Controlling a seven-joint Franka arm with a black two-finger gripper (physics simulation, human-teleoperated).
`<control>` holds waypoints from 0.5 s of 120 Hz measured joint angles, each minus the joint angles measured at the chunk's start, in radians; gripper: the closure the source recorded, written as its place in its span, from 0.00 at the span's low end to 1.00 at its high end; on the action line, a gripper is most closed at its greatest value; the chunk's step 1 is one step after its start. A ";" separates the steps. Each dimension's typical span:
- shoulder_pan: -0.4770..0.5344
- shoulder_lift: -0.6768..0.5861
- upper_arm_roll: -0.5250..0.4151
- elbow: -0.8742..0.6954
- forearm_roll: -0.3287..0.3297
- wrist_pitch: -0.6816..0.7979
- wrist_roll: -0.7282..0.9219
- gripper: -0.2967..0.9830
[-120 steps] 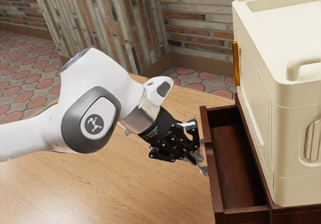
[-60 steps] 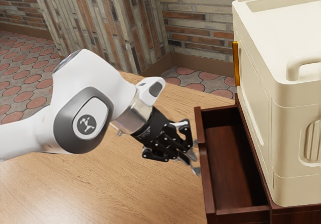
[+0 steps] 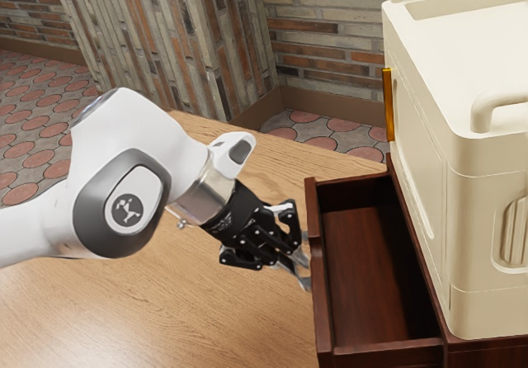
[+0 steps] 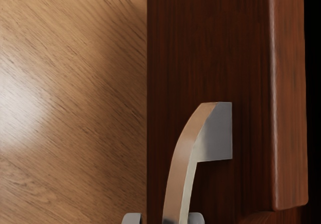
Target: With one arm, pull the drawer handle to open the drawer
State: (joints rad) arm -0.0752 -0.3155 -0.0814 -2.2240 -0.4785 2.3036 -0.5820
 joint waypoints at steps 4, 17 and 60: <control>0.004 -0.001 0.000 -0.002 0.000 0.000 0.000 0.76; 0.008 -0.008 0.007 -0.012 0.001 0.000 0.001 0.76; 0.012 -0.061 0.026 -0.063 0.032 -0.001 0.002 0.76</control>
State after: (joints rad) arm -0.0634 -0.3764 -0.0556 -2.2874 -0.4465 2.3026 -0.5805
